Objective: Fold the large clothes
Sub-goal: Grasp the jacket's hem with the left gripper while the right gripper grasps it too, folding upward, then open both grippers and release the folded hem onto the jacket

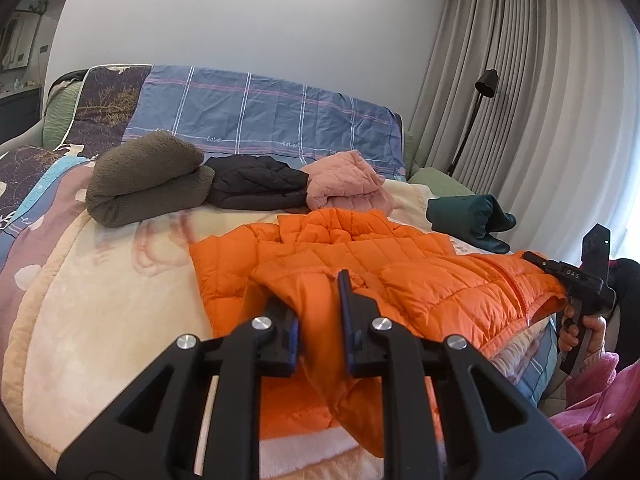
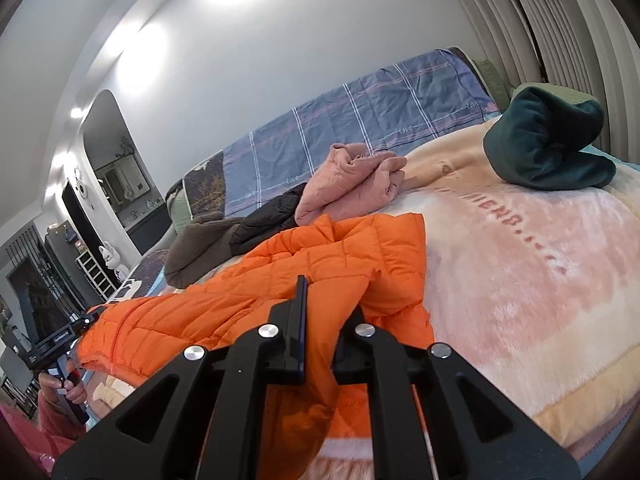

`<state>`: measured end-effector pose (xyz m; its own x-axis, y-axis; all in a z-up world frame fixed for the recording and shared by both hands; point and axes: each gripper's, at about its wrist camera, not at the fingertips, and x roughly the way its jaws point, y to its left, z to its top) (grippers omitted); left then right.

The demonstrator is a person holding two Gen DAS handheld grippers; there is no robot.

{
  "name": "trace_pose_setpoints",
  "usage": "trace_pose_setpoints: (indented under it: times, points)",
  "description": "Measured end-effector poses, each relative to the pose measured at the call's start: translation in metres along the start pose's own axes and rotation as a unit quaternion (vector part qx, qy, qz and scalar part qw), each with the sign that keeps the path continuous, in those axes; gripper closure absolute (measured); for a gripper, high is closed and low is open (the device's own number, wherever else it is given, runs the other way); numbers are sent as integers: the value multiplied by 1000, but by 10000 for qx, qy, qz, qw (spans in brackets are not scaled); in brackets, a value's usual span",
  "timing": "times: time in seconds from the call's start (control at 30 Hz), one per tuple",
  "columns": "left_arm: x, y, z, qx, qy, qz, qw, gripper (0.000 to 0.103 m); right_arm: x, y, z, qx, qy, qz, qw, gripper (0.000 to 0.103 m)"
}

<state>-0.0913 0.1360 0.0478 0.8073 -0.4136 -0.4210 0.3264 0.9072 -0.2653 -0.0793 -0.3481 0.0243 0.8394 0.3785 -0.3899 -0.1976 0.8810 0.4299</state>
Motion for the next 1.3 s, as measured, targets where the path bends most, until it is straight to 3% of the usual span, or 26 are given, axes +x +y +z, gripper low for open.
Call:
trace_pose_setpoints:
  times: [0.27, 0.47, 0.7, 0.83, 0.9, 0.97, 1.03, 1.1, 1.17, 1.3]
  points:
    - [42, 11, 11, 81, 218, 302, 9993, 88, 49, -10, 9, -16, 223, -218, 9995, 93]
    - [92, 28, 2, 57, 698, 678, 9952, 87, 90, -25, 2, 89, 626, -488, 9968, 93]
    - [127, 41, -12, 22, 1115, 893, 9897, 85, 117, -40, -5, 270, 890, -515, 9943, 91]
    - [136, 42, -15, -7, 1190, 944, 9884, 83, 118, -40, -2, 371, 915, -487, 9939, 85]
    - [132, 43, -12, -87, 1148, 914, 9891, 78, 111, -40, 2, 392, 865, -436, 9945, 77]
    - [122, 45, -7, -215, 1043, 884, 9904, 68, 97, -39, 7, 346, 696, -464, 9959, 54]
    - [105, 45, 2, -342, 792, 830, 9928, 57, 78, -34, 11, 185, 441, -559, 9973, 42]
    - [90, 41, 7, -266, 562, 944, 9936, 35, 63, -28, 13, -55, 302, -662, 9973, 41]
    - [72, 32, 13, 83, 258, 1229, 9921, 30, 52, -21, 12, -316, 260, -722, 9966, 35]
    - [51, 11, 15, 668, 165, 1136, 9911, 26, 39, -7, 2, -909, 443, -699, 9924, 31]
